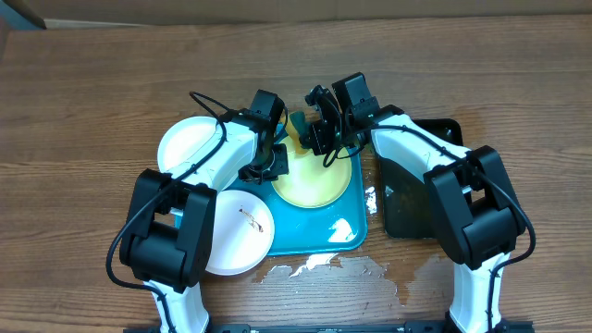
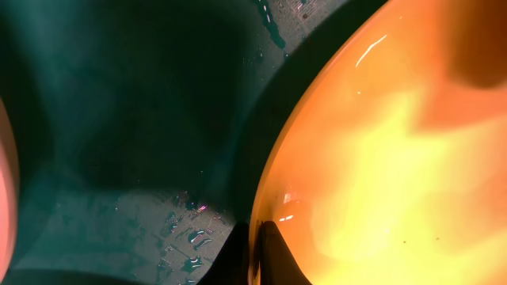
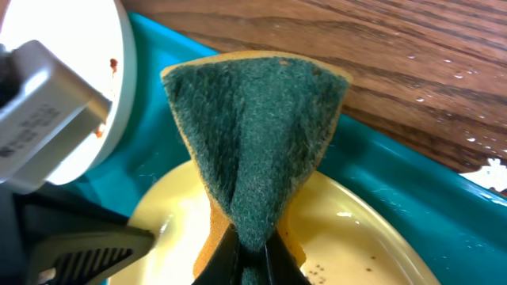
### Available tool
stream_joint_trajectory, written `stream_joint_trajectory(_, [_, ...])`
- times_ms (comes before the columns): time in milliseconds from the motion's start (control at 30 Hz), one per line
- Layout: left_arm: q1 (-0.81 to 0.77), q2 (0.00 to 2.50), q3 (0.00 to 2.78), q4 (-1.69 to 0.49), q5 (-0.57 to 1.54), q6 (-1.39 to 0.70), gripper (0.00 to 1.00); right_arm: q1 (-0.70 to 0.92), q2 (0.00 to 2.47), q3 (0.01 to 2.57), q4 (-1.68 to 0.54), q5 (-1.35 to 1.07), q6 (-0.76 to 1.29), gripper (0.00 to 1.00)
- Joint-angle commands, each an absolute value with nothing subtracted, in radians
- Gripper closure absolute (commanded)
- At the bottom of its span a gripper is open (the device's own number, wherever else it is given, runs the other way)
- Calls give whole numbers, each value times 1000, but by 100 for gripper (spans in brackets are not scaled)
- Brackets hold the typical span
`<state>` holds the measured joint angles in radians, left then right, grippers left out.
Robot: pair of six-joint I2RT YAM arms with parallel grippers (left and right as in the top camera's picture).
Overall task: Clean dirty plates on tray and stack at the side
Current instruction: 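Scrub the yellow plate with the sponge while the left gripper holds it, then return the sponge to the black tray and release it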
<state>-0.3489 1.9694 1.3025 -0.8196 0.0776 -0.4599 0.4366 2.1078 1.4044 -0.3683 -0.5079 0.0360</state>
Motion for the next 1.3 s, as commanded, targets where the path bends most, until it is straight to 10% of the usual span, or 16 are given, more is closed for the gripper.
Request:
stream_joint_trajectory(0, [-352, 1993, 1281, -833, 41, -426, 96, 437, 2134, 1407, -381, -398, 53, 96])
stream_joint_trajectory(1267, [-352, 1993, 1459, -1029, 44, -381, 96, 112, 1695, 1460, -1148, -224, 244, 96])
